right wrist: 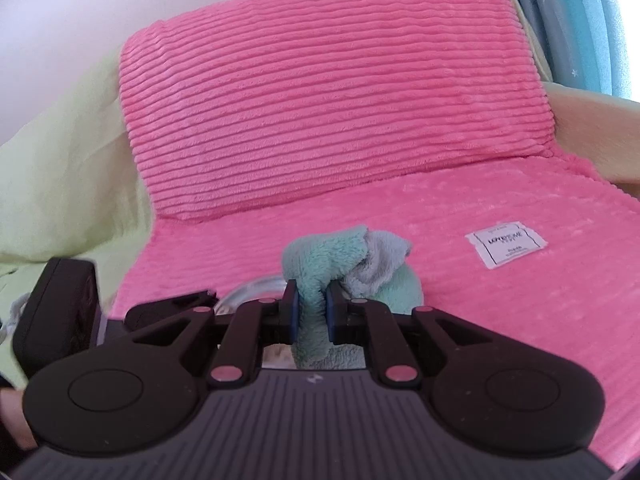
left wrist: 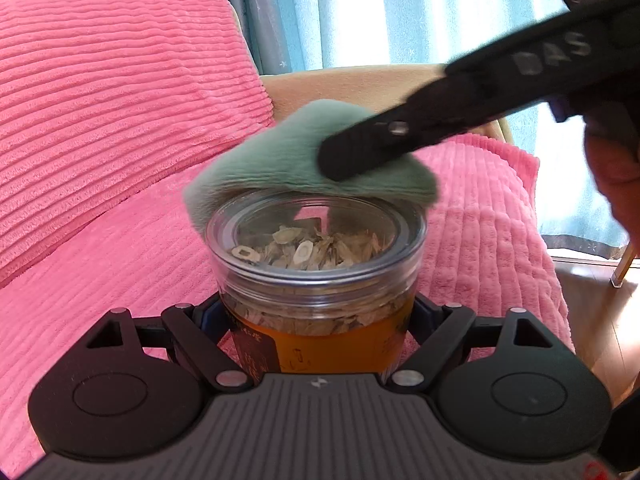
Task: Clean container
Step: 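Press the cloth onto the jar lid with the right tool while the left tool holds the jar, then rub the cloth around the lid rim with the right tool while the left tool holds the jar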
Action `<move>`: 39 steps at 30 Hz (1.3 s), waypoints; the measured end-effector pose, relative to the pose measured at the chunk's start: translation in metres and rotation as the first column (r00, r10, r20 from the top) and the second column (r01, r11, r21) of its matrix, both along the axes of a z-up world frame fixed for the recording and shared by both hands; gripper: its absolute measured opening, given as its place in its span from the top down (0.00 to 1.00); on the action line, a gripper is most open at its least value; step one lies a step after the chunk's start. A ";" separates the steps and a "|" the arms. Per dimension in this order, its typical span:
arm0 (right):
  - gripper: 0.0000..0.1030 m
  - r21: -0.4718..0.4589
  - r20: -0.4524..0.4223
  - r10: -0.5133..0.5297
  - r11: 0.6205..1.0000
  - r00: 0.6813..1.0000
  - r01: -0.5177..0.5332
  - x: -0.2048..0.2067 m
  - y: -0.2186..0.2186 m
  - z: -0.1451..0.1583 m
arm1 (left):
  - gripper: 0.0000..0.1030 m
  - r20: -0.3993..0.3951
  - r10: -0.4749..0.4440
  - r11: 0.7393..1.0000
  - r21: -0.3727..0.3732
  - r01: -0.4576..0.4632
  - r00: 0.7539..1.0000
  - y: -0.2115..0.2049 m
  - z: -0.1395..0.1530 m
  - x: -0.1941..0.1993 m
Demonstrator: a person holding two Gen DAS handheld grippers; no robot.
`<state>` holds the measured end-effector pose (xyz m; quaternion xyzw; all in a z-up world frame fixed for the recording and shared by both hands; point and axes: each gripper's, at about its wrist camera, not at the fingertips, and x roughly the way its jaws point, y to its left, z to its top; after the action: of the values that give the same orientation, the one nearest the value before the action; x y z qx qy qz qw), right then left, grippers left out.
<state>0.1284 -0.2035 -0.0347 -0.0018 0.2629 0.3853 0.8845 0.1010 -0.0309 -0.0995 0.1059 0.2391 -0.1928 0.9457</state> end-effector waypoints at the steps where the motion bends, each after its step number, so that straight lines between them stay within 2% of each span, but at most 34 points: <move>1: 0.90 -0.005 -0.002 0.013 1.000 1.000 -0.013 -0.002 -0.003 0.000 | 0.18 0.000 0.000 1.000 0.000 0.000 1.000 0.000 0.000 0.000; 8: 0.89 0.007 -0.027 0.114 0.993 0.993 -0.114 -0.015 -0.013 0.002 | 0.18 0.000 -0.005 1.000 -0.006 0.005 1.000 0.013 0.000 -0.001; 17: 0.89 0.033 -0.032 0.204 0.979 0.978 -0.203 -0.024 0.012 0.003 | 0.18 -0.003 -0.006 1.000 -0.011 0.006 1.000 0.016 -0.002 0.000; 27: 0.90 0.055 -0.007 0.164 0.985 0.987 -0.163 -0.014 0.036 -0.001 | 0.18 -0.003 -0.011 1.000 -0.006 0.011 1.000 0.010 -0.003 0.002; 39: 0.90 0.050 0.029 0.058 0.997 0.998 -0.059 0.002 0.035 -0.006 | 0.18 0.000 -0.011 1.000 0.000 0.011 1.000 0.009 -0.005 -0.004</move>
<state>0.1307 -0.1684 -0.0410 0.0078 0.2407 0.4177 0.8761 0.0973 -0.0221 -0.1045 0.1074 0.2386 -0.1981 0.9446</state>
